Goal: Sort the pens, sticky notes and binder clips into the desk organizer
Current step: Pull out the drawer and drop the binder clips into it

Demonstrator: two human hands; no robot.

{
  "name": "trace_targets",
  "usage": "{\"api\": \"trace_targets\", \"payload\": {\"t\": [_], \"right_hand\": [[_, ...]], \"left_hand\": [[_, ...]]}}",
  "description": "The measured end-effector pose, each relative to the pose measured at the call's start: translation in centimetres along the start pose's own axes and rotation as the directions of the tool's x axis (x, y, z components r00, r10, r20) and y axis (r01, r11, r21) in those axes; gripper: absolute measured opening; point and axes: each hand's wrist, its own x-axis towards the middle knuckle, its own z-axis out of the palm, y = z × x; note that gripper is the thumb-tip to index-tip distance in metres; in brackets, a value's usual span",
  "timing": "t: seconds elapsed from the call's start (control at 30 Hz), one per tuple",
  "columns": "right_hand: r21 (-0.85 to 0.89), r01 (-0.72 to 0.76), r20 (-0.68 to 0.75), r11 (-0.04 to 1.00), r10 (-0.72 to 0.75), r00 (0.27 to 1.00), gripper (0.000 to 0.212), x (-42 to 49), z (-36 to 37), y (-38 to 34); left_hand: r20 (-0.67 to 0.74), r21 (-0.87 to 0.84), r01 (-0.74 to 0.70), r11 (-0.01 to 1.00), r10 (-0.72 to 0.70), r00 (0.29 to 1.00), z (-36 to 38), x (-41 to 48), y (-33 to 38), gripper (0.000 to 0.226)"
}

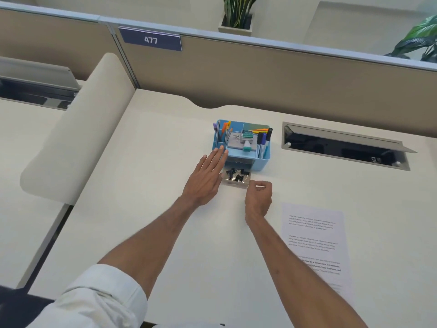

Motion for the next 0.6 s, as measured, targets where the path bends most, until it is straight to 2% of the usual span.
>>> {"api": "trace_targets", "payload": {"t": [0.1,0.23,0.47,0.6], "right_hand": [[0.272,-0.211,0.136,0.939,0.18,0.974,0.021,-0.8,0.5,0.1],[0.395,-0.413,0.3,0.821,0.309,0.902,0.03,-1.5,1.0,0.1],[0.484,-0.478,0.384,0.733,0.313,0.869,0.043,-1.2,1.2,-0.6],[0.487,-0.467,0.389,0.738,0.295,0.873,0.04,-0.8,1.0,-1.4]], "left_hand": [[0.011,0.004,0.015,1.0,-0.015,1.0,0.1,0.0,0.3,0.066],[0.026,0.011,0.034,0.999,-0.034,0.999,0.2,0.1,0.5,0.066],[0.057,-0.01,0.055,0.998,-0.054,0.997,0.2,0.3,0.7,0.066],[0.073,-0.009,0.069,0.998,-0.068,0.995,0.1,0.3,0.8,0.066]]}}
